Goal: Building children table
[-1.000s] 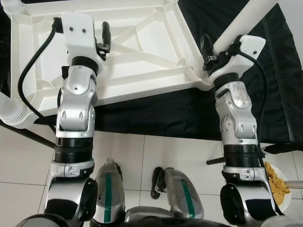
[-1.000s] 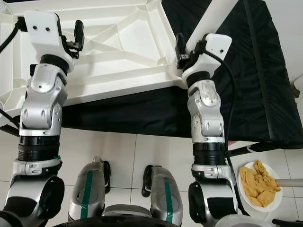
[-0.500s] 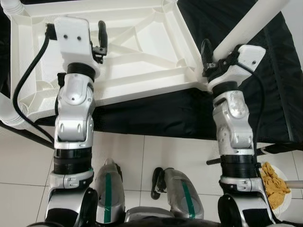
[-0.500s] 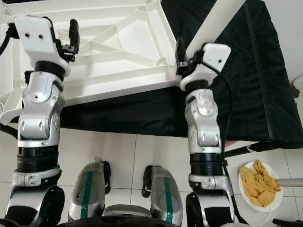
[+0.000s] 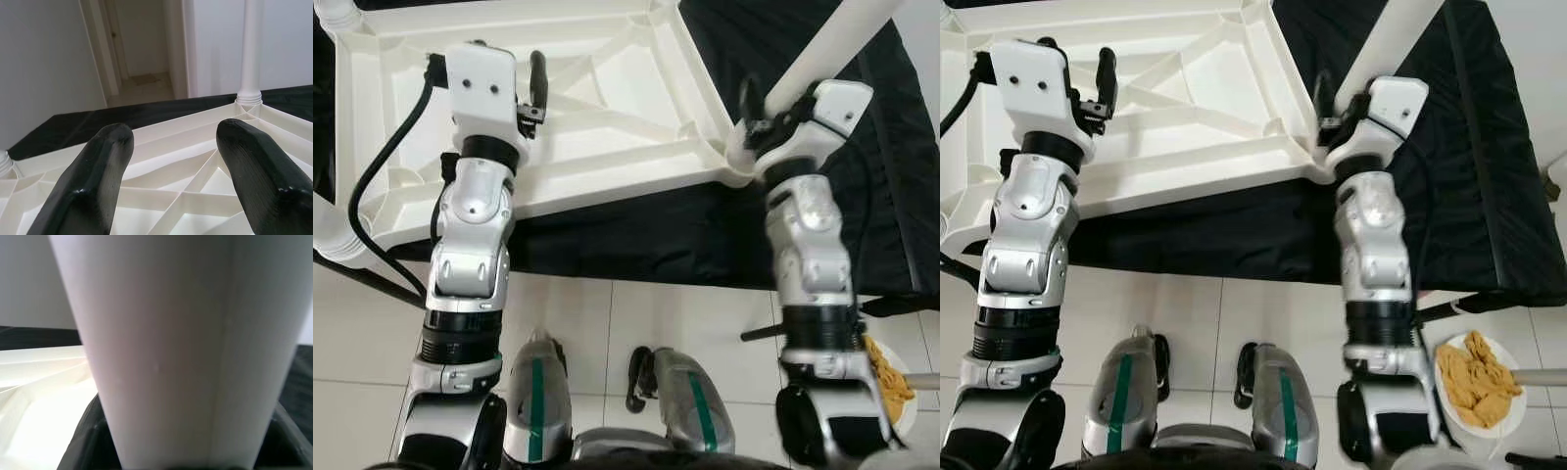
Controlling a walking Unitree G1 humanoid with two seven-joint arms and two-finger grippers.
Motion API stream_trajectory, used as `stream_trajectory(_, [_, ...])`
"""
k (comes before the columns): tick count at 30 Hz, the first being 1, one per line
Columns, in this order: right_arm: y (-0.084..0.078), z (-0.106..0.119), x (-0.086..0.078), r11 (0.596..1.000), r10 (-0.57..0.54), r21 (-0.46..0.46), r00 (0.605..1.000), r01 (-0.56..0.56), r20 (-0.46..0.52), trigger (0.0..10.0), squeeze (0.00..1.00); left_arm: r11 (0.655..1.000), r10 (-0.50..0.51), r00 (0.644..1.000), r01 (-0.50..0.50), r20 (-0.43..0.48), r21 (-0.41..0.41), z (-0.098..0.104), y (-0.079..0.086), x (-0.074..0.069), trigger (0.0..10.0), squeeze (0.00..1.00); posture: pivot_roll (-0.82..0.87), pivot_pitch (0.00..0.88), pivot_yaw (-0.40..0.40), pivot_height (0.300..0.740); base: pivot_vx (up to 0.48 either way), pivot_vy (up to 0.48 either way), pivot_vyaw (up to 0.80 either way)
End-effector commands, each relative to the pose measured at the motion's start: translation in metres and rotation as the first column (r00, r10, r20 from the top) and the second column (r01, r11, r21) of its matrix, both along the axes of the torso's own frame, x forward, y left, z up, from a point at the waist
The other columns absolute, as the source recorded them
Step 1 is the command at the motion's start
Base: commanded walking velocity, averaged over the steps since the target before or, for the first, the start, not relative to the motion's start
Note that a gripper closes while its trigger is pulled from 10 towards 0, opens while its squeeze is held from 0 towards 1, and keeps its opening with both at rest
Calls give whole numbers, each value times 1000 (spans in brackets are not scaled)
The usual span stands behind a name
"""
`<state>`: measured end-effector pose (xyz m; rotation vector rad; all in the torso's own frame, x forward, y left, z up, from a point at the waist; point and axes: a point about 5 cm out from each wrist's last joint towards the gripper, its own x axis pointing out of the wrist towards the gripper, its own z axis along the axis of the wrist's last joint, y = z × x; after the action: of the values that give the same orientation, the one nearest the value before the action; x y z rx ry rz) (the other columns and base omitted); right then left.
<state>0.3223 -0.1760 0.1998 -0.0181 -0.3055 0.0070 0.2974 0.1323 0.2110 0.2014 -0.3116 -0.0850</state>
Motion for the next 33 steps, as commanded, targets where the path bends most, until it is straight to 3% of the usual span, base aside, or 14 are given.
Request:
stream_trajectory(1, [-1,-4,2,1000,-8,6,1000,8,-27,10000,0,998,-64,998,65,-25,20,-2,-5,1,10000,0,91,11,-52,740,0,0,0])
stream_trajectory(11, [-3,0,14,1000,-10,14,999,10,-42,10000,0,975,-198,978,203,-66,90,-14,-22,-6,10000,0,98,0,-67,740,0,0,0])
stream_trajectory(16, [-8,-5,15,1000,-21,5,998,21,-54,10000,0,984,-171,982,173,-77,27,-23,-22,-6,10000,0,101,0,-69,740,0,0,0])
stream_trajectory(22, [-13,-5,18,999,-42,1,998,42,-53,10000,0,992,-124,987,125,-100,7,-36,-23,-4,10000,0,104,0,-74,740,0,0,0])
stream_trajectory(33, [-15,-7,22,999,-38,-6,997,38,-62,10000,0,996,-85,993,88,-85,28,-34,-19,5,10000,0,106,7,-86,740,0,0,0])
